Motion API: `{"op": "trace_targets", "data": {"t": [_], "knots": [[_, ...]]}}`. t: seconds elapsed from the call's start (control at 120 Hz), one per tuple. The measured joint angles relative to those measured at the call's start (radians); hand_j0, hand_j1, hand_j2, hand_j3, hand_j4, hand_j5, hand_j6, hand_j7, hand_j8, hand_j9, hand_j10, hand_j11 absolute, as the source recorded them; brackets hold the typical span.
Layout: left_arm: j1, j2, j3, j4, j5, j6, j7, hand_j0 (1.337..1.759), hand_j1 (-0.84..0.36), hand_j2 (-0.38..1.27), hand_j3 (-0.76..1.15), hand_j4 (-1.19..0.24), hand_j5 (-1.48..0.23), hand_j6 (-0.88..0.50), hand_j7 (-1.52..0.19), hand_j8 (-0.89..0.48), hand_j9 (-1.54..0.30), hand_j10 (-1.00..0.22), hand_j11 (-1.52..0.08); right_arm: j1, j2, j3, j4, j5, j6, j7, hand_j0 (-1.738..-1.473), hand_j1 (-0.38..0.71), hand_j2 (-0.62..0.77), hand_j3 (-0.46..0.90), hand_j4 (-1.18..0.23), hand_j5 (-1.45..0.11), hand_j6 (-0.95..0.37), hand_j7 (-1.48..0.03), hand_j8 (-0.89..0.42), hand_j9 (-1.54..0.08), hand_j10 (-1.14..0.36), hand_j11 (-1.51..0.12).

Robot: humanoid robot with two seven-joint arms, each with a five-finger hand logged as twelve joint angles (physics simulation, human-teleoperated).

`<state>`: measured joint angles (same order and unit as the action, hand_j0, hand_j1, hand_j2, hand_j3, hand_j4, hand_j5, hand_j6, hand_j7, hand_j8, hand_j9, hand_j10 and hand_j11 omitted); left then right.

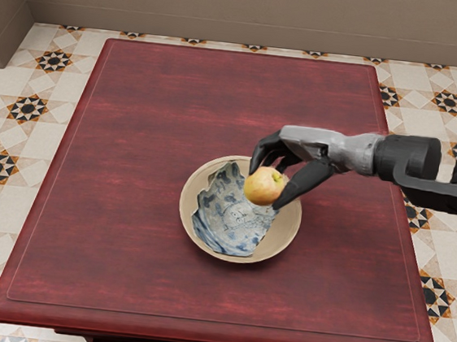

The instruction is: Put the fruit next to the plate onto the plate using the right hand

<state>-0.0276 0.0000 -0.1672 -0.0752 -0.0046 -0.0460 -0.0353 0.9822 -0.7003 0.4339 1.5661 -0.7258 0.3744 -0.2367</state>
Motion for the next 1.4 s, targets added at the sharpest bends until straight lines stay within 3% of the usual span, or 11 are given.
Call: {"op": "trace_targets", "data": {"t": [0.383, 0.592, 0.825, 1.092, 1.267, 1.4], "knots": [[0.000, 0.000, 0.000, 0.000, 0.000, 0.000, 0.000, 1.658, 0.05, 0.05, 0.00, -0.25, -0.32, -0.25, -0.32, -0.25, -0.32, -0.25, -0.32, -0.004, 0.103, -0.065, -0.022, -0.044, -0.067, -0.005, -1.658, 0.27, 0.25, 0.00, -0.65, -0.88, -0.43, -0.85, -0.42, -0.86, -0.65, -0.87], [0.000, 0.000, 0.000, 0.000, 0.000, 0.000, 0.000, 1.658, 0.05, 0.05, 0.00, -0.25, -0.32, -0.25, -0.32, -0.25, -0.32, -0.25, -0.32, -0.002, 0.108, -0.069, -0.025, -0.046, -0.069, -0.006, -1.658, 0.18, 0.06, 0.00, -0.49, -0.65, -0.40, -0.64, -0.40, -0.65, -0.49, -0.65], [0.000, 0.000, 0.000, 0.000, 0.000, 0.000, 0.000, 1.658, 0.05, 0.05, 0.00, -0.25, -0.32, -0.25, -0.32, -0.25, -0.32, -0.25, -0.32, 0.005, 0.096, -0.060, -0.025, -0.032, -0.044, -0.006, -1.658, 0.00, -0.01, 0.00, -0.31, -0.41, -0.29, -0.41, -0.28, -0.41, -0.31, -0.41], [0.000, 0.000, 0.000, 0.000, 0.000, 0.000, 0.000, 1.658, 0.05, 0.05, 0.00, -0.25, -0.32, -0.25, -0.32, -0.25, -0.32, -0.25, -0.32, 0.005, -0.064, 0.044, -0.029, 0.219, 0.171, -0.005, -1.658, -0.19, -0.01, 0.00, -0.14, -0.18, -0.13, -0.17, -0.13, -0.18, -0.13, -0.18], [0.000, 0.000, 0.000, 0.000, 0.000, 0.000, 0.000, 1.658, 0.05, 0.05, 0.00, -0.25, -0.32, -0.25, -0.32, -0.25, -0.32, -0.25, -0.32, 0.004, -0.259, 0.074, -0.063, 0.489, 0.224, -0.003, -1.658, -0.25, -0.01, 0.00, -0.08, -0.11, -0.08, -0.11, -0.08, -0.11, -0.08, -0.11], [0.000, 0.000, 0.000, 0.000, 0.000, 0.000, 0.000, 1.658, 0.05, 0.05, 0.00, -0.25, -0.32, -0.25, -0.32, -0.25, -0.32, -0.25, -0.32, -0.015, -0.337, 0.071, -0.114, 0.624, 0.233, -0.003, -1.658, -0.28, -0.01, 0.00, -0.06, -0.08, -0.06, -0.08, -0.06, -0.08, -0.06, -0.08]]}}
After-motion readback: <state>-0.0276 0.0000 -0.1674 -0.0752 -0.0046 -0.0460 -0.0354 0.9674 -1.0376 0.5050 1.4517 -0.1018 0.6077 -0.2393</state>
